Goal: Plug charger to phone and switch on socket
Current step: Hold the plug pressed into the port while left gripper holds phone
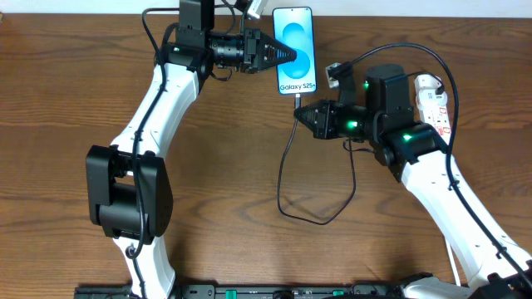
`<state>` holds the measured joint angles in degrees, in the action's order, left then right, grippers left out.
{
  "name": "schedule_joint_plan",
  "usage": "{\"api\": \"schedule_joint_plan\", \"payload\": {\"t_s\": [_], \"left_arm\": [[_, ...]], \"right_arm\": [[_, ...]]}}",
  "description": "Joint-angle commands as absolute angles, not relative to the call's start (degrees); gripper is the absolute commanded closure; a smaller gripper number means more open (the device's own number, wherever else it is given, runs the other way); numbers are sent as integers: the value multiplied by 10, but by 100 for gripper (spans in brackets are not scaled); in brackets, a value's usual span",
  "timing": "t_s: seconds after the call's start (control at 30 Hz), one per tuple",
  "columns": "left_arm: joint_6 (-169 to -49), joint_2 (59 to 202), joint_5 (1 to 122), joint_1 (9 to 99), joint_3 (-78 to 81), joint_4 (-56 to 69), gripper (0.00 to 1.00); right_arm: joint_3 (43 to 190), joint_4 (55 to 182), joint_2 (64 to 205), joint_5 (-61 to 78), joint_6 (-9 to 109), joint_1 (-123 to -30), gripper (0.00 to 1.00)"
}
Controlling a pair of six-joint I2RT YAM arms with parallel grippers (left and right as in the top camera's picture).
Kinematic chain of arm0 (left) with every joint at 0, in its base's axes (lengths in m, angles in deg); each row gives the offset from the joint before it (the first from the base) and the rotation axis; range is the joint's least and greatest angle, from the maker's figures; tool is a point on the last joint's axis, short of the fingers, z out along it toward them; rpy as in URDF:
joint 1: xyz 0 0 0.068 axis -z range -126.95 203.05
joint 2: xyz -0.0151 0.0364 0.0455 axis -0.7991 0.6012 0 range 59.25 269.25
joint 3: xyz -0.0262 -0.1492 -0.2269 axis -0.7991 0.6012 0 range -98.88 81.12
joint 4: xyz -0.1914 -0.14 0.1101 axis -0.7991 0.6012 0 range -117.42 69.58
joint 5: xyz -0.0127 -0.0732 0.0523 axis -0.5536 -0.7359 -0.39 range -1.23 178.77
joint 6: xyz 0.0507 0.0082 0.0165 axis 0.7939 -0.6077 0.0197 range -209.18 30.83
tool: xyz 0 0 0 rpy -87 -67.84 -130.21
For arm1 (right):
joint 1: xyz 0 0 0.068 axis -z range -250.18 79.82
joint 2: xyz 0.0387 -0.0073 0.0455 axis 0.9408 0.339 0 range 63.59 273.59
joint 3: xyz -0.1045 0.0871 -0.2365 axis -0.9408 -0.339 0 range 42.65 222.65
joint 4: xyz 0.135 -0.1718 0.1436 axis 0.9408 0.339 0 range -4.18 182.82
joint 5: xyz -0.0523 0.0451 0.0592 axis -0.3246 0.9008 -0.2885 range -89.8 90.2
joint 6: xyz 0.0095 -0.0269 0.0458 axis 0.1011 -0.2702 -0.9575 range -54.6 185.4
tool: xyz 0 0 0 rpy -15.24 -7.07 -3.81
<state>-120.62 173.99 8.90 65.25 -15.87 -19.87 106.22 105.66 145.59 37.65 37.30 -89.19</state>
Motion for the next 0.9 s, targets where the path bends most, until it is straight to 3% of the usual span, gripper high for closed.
{"api": "schedule_joint_plan", "payload": {"t_s": [0.0, 0.87], "left_arm": [[-1196, 1723, 56, 654, -166, -199, 93], [-1196, 1723, 56, 654, -166, -199, 93]], "right_arm": [[1075, 1053, 1444, 365, 374, -896, 99], [1093, 1062, 1444, 357, 374, -894, 99]]}}
